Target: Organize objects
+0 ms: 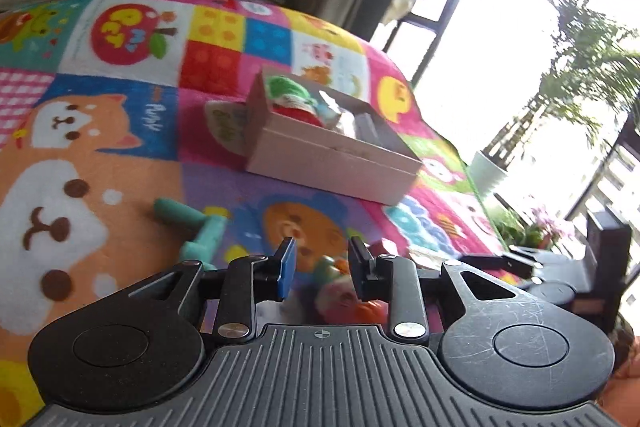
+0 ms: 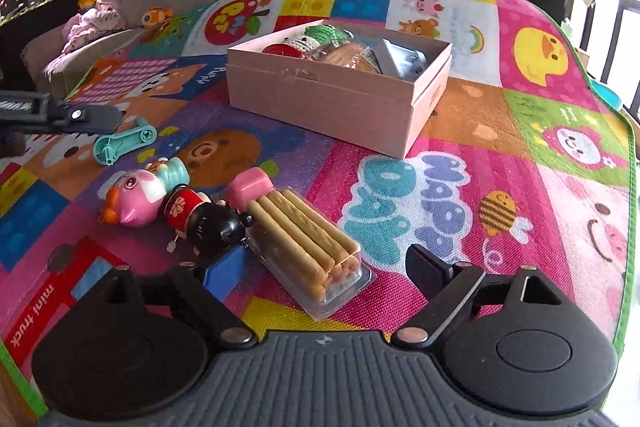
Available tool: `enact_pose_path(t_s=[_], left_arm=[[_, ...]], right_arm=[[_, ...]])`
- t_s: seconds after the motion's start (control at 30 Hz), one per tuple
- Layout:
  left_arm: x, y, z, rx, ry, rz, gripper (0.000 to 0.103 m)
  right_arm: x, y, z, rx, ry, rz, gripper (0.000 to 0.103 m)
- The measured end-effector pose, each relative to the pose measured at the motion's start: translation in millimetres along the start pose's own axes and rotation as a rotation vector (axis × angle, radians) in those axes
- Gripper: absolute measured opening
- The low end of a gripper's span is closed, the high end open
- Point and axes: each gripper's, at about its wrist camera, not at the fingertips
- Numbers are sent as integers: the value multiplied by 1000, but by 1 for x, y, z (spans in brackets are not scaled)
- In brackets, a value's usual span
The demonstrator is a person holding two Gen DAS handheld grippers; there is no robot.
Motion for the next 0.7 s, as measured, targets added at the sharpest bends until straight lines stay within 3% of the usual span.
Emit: enact_pose_path(t_s=[0.07,0.13,0.23,0.27,0.33,0.7], left_arm=[[-5,3,17,-25,6,-7,32],[-14,3,27,-9,-12,-11,32],[-33,5,36,-48,-102,-51,32],[-39,8,37,-67,-142,-77,40],[-43,13,36,-63,-140,-103,45],[-46,18,30,0,-127,-102,45]], right_arm=[[3,0,7,-51,20,34,90],[6,0,14,-114,31,59,97],[10,2,21,-169,56,90,98],[10,3,23,-179,58,94,98],[11,3,24,-179,55,98,99],[8,1,12,-106,21,92,102]])
Point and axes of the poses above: each gripper's, at about its wrist camera, not at the fingertips, and x roughly against the way its jaws point, z to its right, y to its underside, and after that the axes turned 4 degrees about x, right-handed
